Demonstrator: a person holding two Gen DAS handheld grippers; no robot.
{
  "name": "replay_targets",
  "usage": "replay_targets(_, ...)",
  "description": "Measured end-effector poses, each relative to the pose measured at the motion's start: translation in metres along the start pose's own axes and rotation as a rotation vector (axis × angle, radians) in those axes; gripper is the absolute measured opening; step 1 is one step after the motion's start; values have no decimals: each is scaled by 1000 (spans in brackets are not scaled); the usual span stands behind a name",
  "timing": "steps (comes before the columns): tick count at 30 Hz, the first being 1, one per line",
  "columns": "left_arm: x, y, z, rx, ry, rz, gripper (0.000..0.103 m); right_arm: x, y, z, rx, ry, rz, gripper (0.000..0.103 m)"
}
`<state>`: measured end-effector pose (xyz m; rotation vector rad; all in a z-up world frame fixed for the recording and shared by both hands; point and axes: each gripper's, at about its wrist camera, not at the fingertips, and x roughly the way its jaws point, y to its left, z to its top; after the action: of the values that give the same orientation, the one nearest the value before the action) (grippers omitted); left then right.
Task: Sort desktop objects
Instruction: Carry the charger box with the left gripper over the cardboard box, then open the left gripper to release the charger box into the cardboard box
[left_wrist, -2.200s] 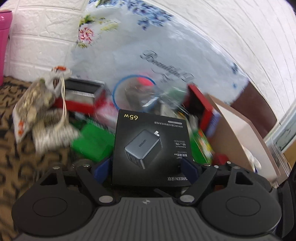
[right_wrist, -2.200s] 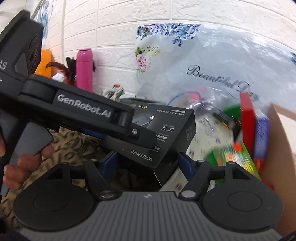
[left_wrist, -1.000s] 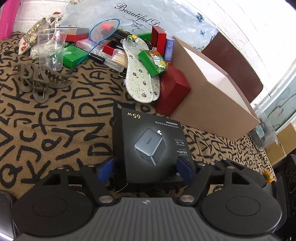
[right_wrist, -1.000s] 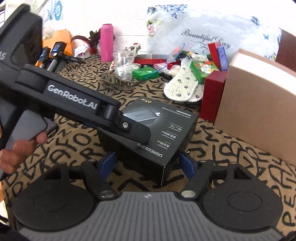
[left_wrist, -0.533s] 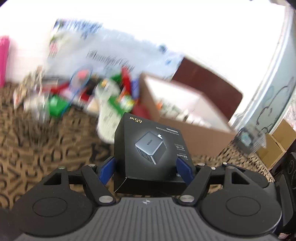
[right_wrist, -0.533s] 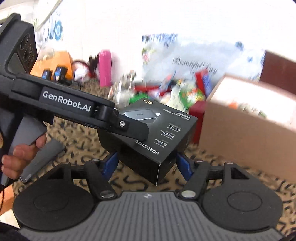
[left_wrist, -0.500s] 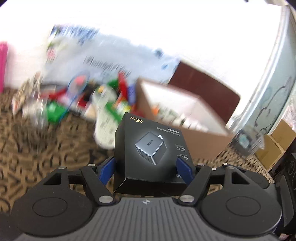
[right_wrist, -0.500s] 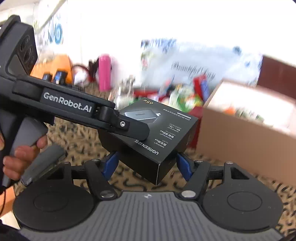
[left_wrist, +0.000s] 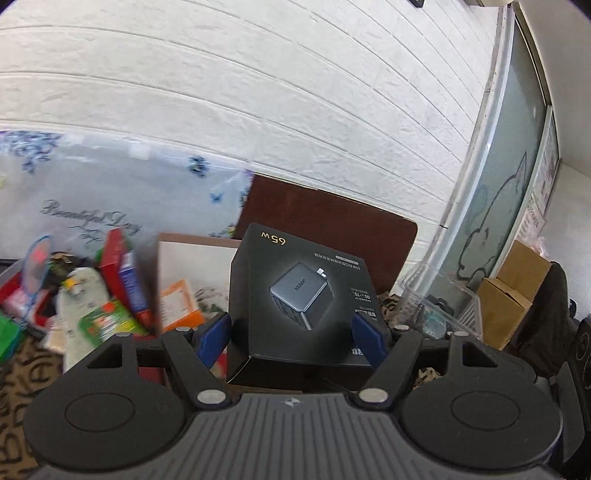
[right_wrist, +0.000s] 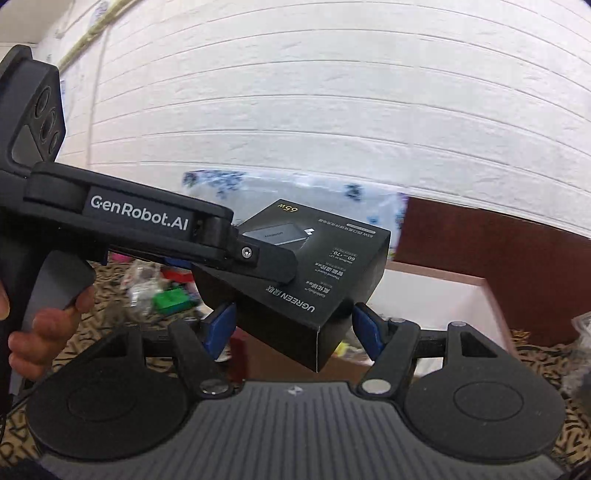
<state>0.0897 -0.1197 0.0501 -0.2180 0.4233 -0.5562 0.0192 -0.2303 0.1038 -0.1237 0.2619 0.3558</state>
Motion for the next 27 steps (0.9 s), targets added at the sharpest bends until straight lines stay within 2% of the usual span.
replay_targets(7, 79, -12, 18, 6, 49, -44, 75, 33, -78, 10, 48, 54, -36, 68)
replay_targets(11, 119, -9, 19, -2, 92, -28, 75, 61, -111, 6, 80, 120, -32, 68)
replay_targets(16, 159, 0, 20, -8, 142, -6, 75, 97, -130, -1, 48, 189, -48, 68)
replay_targets(23, 217, 15, 25, -118, 215, 16, 74, 141, -156, -4, 7, 272, -83, 68)
replay_targets(25, 231, 14, 22, -129, 272, -12, 86, 155, -162, -5, 3, 314, -139, 68)
replay_targets(27, 234, 15, 19, -143, 329, -32, 88, 170, -166, -7, -4, 377, -199, 71)
